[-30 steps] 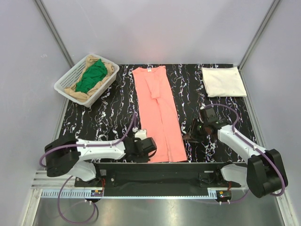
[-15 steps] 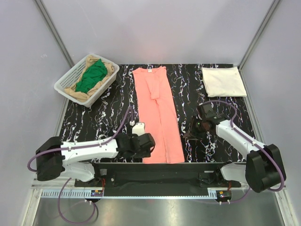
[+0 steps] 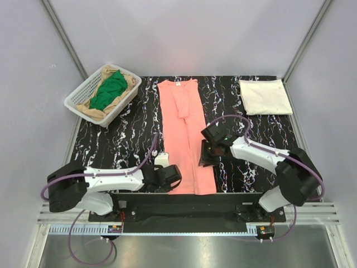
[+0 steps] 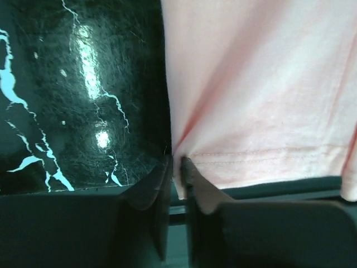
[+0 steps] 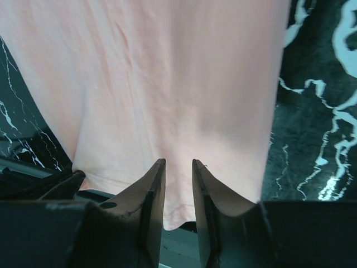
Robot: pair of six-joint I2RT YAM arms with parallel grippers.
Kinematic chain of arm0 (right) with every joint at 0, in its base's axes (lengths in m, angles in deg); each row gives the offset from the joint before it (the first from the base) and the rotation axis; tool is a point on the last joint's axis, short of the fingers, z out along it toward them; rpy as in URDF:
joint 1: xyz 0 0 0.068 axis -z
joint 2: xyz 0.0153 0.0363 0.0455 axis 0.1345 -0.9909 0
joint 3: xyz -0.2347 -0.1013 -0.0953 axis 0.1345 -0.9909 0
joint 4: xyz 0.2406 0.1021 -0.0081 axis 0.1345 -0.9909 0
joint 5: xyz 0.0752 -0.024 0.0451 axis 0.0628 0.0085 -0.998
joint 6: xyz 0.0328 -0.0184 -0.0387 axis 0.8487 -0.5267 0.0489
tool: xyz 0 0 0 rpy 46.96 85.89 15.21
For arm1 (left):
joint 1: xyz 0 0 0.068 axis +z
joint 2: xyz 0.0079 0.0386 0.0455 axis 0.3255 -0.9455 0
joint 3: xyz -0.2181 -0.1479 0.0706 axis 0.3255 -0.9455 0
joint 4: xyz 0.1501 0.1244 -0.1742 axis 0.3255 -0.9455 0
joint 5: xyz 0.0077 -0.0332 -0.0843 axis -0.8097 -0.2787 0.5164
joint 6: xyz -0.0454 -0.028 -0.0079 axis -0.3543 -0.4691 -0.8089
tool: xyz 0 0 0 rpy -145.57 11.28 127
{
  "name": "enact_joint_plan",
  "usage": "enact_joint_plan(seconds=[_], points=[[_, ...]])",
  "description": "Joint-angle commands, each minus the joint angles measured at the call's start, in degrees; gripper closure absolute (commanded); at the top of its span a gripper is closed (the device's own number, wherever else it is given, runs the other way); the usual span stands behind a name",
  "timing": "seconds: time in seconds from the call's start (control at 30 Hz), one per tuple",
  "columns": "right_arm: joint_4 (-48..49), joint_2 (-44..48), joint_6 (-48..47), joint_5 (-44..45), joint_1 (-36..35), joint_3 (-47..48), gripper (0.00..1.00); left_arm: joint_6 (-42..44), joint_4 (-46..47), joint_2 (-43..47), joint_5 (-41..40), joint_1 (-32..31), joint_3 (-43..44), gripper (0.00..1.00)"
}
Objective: Fold and stack the t-shirts
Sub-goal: Fold the tshirt
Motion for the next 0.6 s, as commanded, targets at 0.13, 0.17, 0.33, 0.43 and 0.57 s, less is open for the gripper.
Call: enact_joint_plan(seconds=[0.13, 0.17, 0.33, 0.43, 0.57], points=[[4.63, -4.98, 4.52, 2.47, -7.71, 2.98, 0.68, -4.65, 4.70, 11.24, 1.73, 0.28, -9.26, 1.00], [4.63, -5.42, 4.61, 2.03, -8.15, 3.24, 0.69, -4.92, 4.88, 12.14, 1.65, 0.63, -9.80, 1.00], [-2.91, -1.40, 3.90, 3.87, -8.15, 4.92, 0.64, -2.38, 3.57, 16.00, 2.61, 2.04, -9.11, 0.69], [-7.30, 3.52, 4.87, 1.69, -8.24, 3.17, 0.59, -0.09, 2.95, 17.59, 3.57, 2.04, -7.53, 0.54], [-9.51, 9.59, 8.55, -1.75, -8.15, -5.16, 0.53, 1.67, 2.95, 18.91, 5.42, 2.04, -7.52, 0.46]])
